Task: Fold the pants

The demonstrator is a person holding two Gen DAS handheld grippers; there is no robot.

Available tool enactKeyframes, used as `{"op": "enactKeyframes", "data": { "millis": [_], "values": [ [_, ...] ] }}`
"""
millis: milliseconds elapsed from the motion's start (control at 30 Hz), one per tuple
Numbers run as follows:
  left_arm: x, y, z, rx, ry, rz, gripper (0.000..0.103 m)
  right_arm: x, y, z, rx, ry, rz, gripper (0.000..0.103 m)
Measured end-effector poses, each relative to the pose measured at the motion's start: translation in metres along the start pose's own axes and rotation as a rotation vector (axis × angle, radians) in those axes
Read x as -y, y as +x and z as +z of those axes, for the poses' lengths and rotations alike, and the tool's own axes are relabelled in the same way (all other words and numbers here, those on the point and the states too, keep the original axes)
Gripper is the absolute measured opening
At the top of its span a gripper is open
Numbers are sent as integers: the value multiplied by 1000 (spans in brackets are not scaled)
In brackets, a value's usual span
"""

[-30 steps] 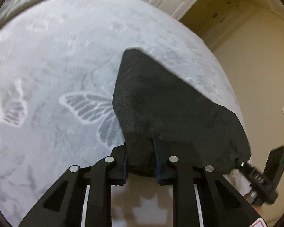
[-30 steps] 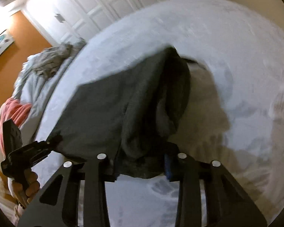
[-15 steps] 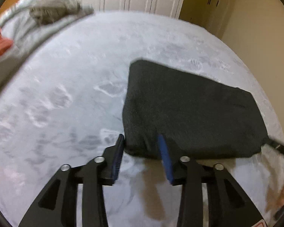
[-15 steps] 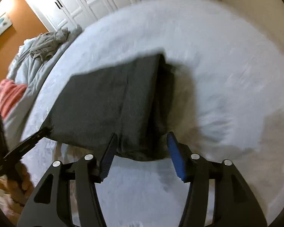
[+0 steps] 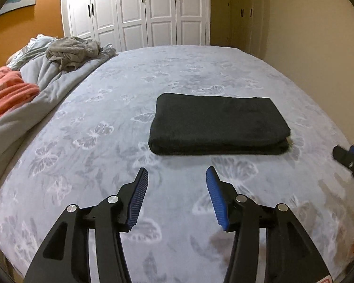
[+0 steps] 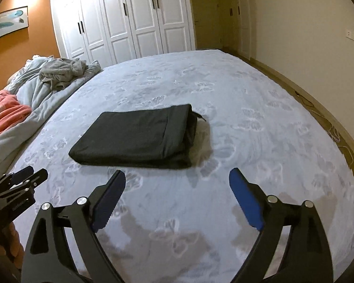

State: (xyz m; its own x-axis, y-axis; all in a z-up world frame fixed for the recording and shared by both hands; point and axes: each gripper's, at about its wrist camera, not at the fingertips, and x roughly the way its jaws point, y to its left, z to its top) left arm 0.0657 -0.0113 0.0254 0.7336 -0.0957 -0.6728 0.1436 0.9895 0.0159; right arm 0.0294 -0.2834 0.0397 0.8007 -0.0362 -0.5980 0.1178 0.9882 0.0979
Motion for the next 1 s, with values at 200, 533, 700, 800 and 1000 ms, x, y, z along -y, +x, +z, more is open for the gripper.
{"op": "enactKeyframes", "data": {
  "millis": [200,533,700,800,1000],
  "values": [
    [1,7,-12,32,5,26,55,-16,13,-21,-25,-55,-43,89],
    [0,45,-18,9,42,80,55,-29,63,-25,-101,-51,-35,89],
    [4,54,-22,3,32,69,60,-26,74,-27,-130,-49,-49,89],
    [10,55,-23,27,56,77,66,-20,76,-29,-153,-8,-33,91],
    [19,56,-29,64,92,85,69,-15,77,-32,-165,21,-50,92]
  ]
}}
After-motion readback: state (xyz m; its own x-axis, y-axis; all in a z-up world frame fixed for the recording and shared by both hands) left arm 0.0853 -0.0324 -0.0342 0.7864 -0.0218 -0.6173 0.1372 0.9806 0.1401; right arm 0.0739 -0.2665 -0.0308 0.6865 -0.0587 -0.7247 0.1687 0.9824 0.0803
